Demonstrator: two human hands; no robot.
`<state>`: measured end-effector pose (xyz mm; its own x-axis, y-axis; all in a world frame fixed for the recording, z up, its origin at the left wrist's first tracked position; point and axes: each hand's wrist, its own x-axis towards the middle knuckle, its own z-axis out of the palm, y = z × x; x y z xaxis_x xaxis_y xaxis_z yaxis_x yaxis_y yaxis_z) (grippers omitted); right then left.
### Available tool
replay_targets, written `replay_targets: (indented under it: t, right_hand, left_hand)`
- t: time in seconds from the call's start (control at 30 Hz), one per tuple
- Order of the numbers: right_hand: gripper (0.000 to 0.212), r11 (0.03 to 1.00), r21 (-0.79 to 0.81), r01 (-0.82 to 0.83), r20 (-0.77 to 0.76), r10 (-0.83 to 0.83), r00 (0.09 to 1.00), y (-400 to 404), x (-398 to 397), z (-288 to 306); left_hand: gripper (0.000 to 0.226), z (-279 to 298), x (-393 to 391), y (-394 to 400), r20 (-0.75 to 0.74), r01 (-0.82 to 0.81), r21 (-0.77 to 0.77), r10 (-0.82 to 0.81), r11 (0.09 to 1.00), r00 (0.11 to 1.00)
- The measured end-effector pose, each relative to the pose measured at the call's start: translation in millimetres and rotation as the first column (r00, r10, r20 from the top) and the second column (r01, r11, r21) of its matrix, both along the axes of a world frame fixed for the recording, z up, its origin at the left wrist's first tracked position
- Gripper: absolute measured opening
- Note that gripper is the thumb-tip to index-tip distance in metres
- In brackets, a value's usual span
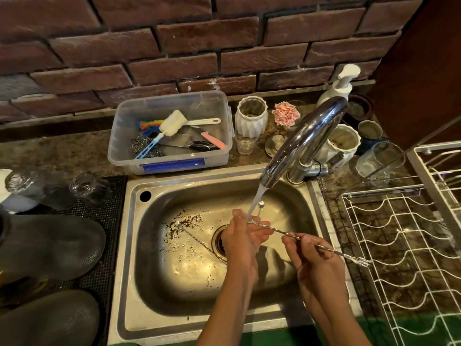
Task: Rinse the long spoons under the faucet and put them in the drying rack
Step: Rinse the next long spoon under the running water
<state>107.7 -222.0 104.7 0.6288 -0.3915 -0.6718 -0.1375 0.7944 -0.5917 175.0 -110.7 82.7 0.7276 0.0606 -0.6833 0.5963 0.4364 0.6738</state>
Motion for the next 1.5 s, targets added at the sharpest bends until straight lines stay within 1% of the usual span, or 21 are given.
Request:
replay_targets:
  t: [0.1, 0.17, 0.23, 0.37, 0.43, 0.5, 0.57, 0.67, 0.73, 0.8, 0.87, 0.97, 1.03, 1.1, 1.17, 1.23, 1.27, 1.33, 1.37, 1.43, 1.5]
  right_hand:
    - [0.014, 0.999, 0.038, 0.016, -0.014, -0.015, 1.000, 2.1, 1.7, -0.8]
    - [0.015, 0.999, 0.043, 0.010, -0.013, -0.009, 1.000, 3.8, 2.4, -2.0]
    - [0.015, 1.000, 0.028, -0.001, -0.004, 0.001, 1.000, 6.6, 3.8, -3.9]
    - [0.019, 0.999, -0.035, -0.017, -0.002, 0.017, 1.000, 11.0, 10.9, -8.0]
    - [0.023, 0.998, -0.068, -0.006, -0.027, 0.005, 1.000, 15.7, 18.0, -10.4]
    - [0.022, 0.995, -0.098, -0.027, -0.048, 0.022, 0.999, 26.5, 26.3, -12.5]
    - [0.016, 0.990, -0.102, -0.101, -0.042, 0.097, 0.994, 43.4, 34.4, -11.2]
    - [0.011, 0.972, -0.043, -0.229, 0.000, 0.229, 0.973, 67.9, 44.7, -8.3]
    - [0.013, 0.949, -0.026, -0.315, 0.018, 0.316, 0.949, 76.9, 51.2, -7.4]
    - [0.014, 0.923, -0.028, -0.385, 0.024, 0.385, 0.923, 77.5, 56.6, -5.9]
    - [0.013, 0.938, -0.026, -0.345, -0.004, 0.345, 0.938, 68.7, 62.3, -3.0]
    - [0.011, 0.986, -0.022, -0.164, -0.051, 0.163, 0.985, 57.6, 70.1, -0.7]
    - [0.010, 0.978, -0.012, -0.206, -0.072, 0.205, 0.976, 73.4, 68.6, 0.5]
    - [0.010, 0.935, -0.008, -0.354, -0.084, 0.352, 0.932, 98.7, 60.2, -2.0]
    - [0.015, 0.900, -0.030, -0.435, -0.095, 0.431, 0.897, 107.1, 55.5, -3.3]
    - [0.011, 0.910, -0.095, -0.404, -0.113, 0.393, 0.913, 88.7, 60.5, -2.7]
    - [0.009, 0.934, -0.106, -0.341, -0.115, 0.330, 0.937, 76.2, 64.5, -2.5]
    - [0.009, 0.979, -0.057, -0.195, -0.098, 0.189, 0.977, 58.7, 72.5, -1.6]
    - [0.012, 0.985, -0.037, -0.166, -0.089, 0.162, 0.983, 58.0, 74.3, -2.1]
    - [0.017, 0.973, -0.037, -0.228, -0.081, 0.224, 0.971, 68.2, 73.2, -2.9]
    - [0.006, 0.947, -0.062, -0.316, -0.077, 0.311, 0.947, 74.3, 71.3, -3.3]
  left_hand:
    - [0.018, 4.3, -0.2, 5.2, 0.037, 0.001, 0.009, -0.001, 1.000, 0.999]
    - [0.011, 7.3, -1.1, 7.0, 0.047, -0.002, 0.014, 0.002, 1.000, 0.999]
    - [0.011, 9.7, -1.0, 6.8, 0.056, -0.039, 0.033, 0.037, 0.999, 0.998]
    - [0.027, 16.5, -0.1, 8.5, 0.022, -0.166, -0.003, 0.166, 0.986, 0.986]
    - [0.032, 15.9, -0.5, 12.9, 0.010, -0.152, 0.021, 0.152, 0.988, 0.988]
    - [0.035, 11.3, -4.0, 18.5, 0.027, -0.086, 0.103, 0.084, 0.991, 0.996]
    - [0.030, 8.7, -7.9, 25.4, 0.041, -0.055, 0.134, 0.050, 0.989, 0.998]
    - [0.021, 9.5, -12.4, 37.1, 0.051, -0.029, 0.137, 0.022, 0.990, 0.998]
    - [0.018, 8.5, -13.8, 45.9, 0.028, -0.075, 0.135, 0.072, 0.988, 0.997]
    - [0.019, 8.3, -14.4, 59.4, 0.017, -0.130, 0.176, 0.130, 0.976, 0.991]
    - [0.017, 9.1, -13.7, 80.0, 0.008, -0.218, 0.197, 0.221, 0.956, 0.975]
    - [0.012, 9.3, -13.1, 108.5, 0.014, -0.305, 0.228, 0.311, 0.924, 0.950]
    - [0.014, 7.0, -14.8, 110.6, 0.024, -0.288, 0.245, 0.291, 0.926, 0.956]
    - [0.016, 4.1, -19.4, 103.4, 0.020, -0.247, 0.266, 0.251, 0.932, 0.968]
    - [0.018, 3.2, -23.2, 102.9, 0.005, -0.214, 0.282, 0.222, 0.935, 0.975]
    - [0.017, 3.0, -22.9, 115.8, -0.014, -0.253, 0.280, 0.267, 0.926, 0.964]
    - [0.017, 2.6, -22.0, 124.7, -0.007, -0.289, 0.274, 0.303, 0.917, 0.953]
    - [0.017, 2.4, -21.5, 132.8, 0.017, -0.314, 0.265, 0.321, 0.912, 0.947]
    - [0.017, 2.1, -22.2, 130.3, 0.026, -0.301, 0.265, 0.306, 0.916, 0.952]
    - [0.018, 0.5, -25.6, 122.0, 0.020, -0.279, 0.278, 0.285, 0.919, 0.958]
    - [0.017, -0.2, -27.1, 123.5, 0.011, -0.295, 0.287, 0.305, 0.911, 0.952]
